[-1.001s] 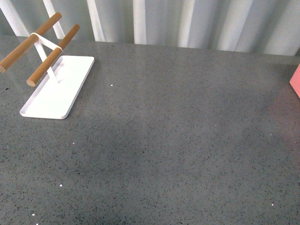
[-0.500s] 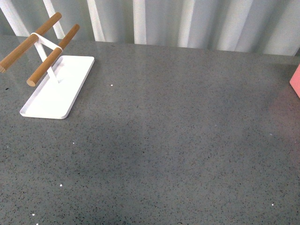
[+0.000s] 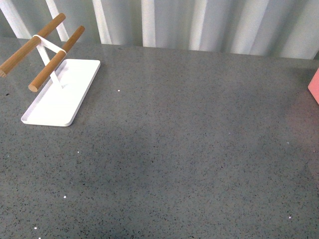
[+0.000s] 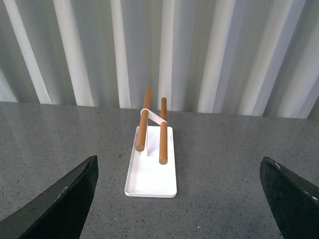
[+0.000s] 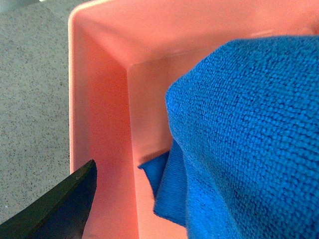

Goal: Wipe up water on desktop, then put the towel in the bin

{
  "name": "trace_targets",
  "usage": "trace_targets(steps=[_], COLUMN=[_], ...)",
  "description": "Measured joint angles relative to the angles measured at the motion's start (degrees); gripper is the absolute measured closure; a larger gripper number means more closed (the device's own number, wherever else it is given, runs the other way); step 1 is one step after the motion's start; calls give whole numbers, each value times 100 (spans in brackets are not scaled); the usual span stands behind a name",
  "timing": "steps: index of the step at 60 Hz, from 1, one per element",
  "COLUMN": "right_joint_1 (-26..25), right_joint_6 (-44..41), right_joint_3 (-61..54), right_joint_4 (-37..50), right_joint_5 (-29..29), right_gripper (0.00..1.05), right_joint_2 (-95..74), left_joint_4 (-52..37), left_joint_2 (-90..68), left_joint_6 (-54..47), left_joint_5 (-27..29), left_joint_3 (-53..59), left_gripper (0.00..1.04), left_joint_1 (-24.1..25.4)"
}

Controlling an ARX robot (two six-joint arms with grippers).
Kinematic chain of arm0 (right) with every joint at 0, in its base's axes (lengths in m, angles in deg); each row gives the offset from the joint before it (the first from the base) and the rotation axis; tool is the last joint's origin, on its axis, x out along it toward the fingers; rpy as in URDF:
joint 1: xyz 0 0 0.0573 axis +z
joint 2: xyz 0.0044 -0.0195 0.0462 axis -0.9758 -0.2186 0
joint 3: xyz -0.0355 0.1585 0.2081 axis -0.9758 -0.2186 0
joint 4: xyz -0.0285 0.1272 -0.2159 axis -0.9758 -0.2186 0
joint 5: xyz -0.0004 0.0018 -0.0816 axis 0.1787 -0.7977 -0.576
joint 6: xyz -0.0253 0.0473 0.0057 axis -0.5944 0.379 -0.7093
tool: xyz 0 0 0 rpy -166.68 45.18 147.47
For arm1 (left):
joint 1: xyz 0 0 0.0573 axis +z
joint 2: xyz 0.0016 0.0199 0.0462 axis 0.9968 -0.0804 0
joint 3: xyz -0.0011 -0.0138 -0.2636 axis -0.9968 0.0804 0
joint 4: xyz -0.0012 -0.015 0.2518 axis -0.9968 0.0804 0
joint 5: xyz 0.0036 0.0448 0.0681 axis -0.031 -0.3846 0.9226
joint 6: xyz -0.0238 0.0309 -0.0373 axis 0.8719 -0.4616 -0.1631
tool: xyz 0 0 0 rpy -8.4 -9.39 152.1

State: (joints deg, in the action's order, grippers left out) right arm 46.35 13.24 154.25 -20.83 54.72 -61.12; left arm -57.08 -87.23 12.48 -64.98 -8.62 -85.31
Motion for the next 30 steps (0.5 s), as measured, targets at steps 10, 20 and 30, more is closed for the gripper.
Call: trace_targets(steps=[10, 20, 30], right_joint_1=[17, -107, -269], right_joint_6=[15, -221, -595], right_joint_3=[-111, -341, -551], right_joint_4=[-142, -247, -330], right_joint_5=[-157, -328, -463], right_gripper=[7, 7, 7], right_joint_2=[-35, -31, 70], left_joint_4=[0, 0, 0], left_joint_2=[0, 0, 0], left_joint_6=[0, 0, 0], left_joint_5=[-2, 0, -2], left_joint_3=[0, 0, 0], left_gripper=[7, 7, 7], left_joint_1=[0, 0, 0])
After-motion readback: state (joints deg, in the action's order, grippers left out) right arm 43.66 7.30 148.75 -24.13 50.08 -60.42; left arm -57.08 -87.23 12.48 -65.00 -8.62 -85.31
